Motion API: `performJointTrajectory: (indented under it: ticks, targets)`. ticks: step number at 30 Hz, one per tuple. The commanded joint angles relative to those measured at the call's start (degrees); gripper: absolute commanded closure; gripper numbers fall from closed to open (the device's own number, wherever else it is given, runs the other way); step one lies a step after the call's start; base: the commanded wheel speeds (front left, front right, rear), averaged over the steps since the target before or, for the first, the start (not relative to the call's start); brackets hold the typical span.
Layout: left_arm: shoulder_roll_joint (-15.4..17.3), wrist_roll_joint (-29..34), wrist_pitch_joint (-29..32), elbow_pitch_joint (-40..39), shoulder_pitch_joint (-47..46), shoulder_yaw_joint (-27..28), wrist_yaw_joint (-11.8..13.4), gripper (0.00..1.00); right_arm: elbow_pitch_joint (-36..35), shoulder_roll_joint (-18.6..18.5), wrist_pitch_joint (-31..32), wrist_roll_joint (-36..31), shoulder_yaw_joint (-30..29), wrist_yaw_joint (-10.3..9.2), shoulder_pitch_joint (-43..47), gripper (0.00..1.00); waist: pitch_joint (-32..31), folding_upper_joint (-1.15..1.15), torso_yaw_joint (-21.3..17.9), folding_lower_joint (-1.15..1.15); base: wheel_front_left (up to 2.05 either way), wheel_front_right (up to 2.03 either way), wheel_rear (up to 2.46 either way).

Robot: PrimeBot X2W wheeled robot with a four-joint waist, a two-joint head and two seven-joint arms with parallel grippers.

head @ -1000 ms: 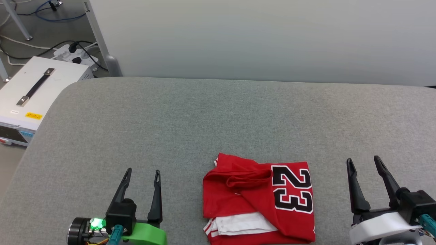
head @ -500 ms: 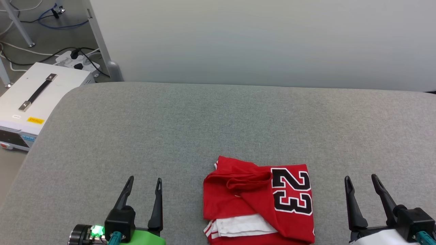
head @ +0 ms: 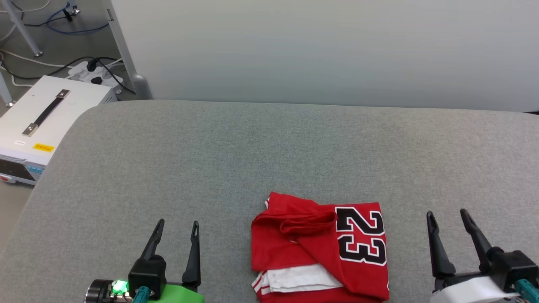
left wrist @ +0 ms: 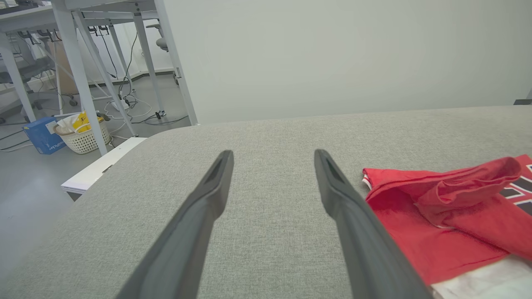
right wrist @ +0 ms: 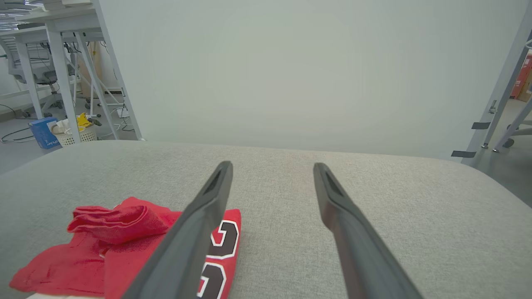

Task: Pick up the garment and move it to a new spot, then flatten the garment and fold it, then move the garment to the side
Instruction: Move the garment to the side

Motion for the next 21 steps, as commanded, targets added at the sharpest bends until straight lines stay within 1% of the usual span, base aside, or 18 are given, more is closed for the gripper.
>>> performJointTrajectory:
  ticks: [1, 5, 9, 11, 16, 18, 21]
  targets:
    - [-0.14, 0.30, -0.33, 0.13, 0.41, 0.17, -0.34, 0.00, -0.64, -0.66, -0.27, -0.29, -0.53, -0.05, -2.38, 0.00, 0.48, 0.00, 0.04, 0.00, 0.00, 0.00, 0.00]
    - [-0.20, 0.51, -0.33, 0.25, -0.56, 0.25, -0.47, 0.00, -0.88, -3.15, -0.27, 0.91, -1.81, -0.05, -7.14, 0.00, 1.68, 0.00, 0.36, 0.00, 0.00, 0.00, 0.00]
    - [-0.39, 0.72, -0.33, 0.43, -1.49, 0.13, -0.48, 0.00, 1.73, -8.17, 0.81, 4.15, -0.34, -0.05, -13.20, 0.00, 2.76, 0.00, 0.76, 0.00, 0.00, 0.00, 0.00]
    - [-0.47, 0.80, -0.33, 0.55, -1.88, 0.06, -0.49, 0.00, 3.00, -11.52, 4.53, 6.58, 2.31, -0.05, -16.67, 0.00, 3.20, 0.00, 0.90, 0.00, 0.00, 0.00, 0.00]
    - [-0.68, 0.87, -0.33, 0.75, -2.93, 0.04, -0.47, 0.00, 4.30, -19.21, 19.44, 16.80, 11.60, -0.05, -24.39, 0.00, 4.46, 0.00, 1.39, 0.00, 0.00, 0.00, 0.00]
    - [-0.79, 0.88, -0.33, 0.80, -3.29, 0.04, -0.42, 0.00, 4.31, -21.91, 25.65, 20.80, 15.61, -0.05, -26.47, 0.00, 4.84, 0.00, 1.61, 0.00, 0.00, 0.00, 0.00]
    - [-0.94, 0.88, -0.33, 0.95, -3.73, -0.04, -0.42, 0.00, 5.05, -24.90, 34.16, 26.74, 20.37, -0.05, -28.36, 0.00, 5.37, 0.00, 2.07, 0.00, 0.00, 0.00, 0.00]
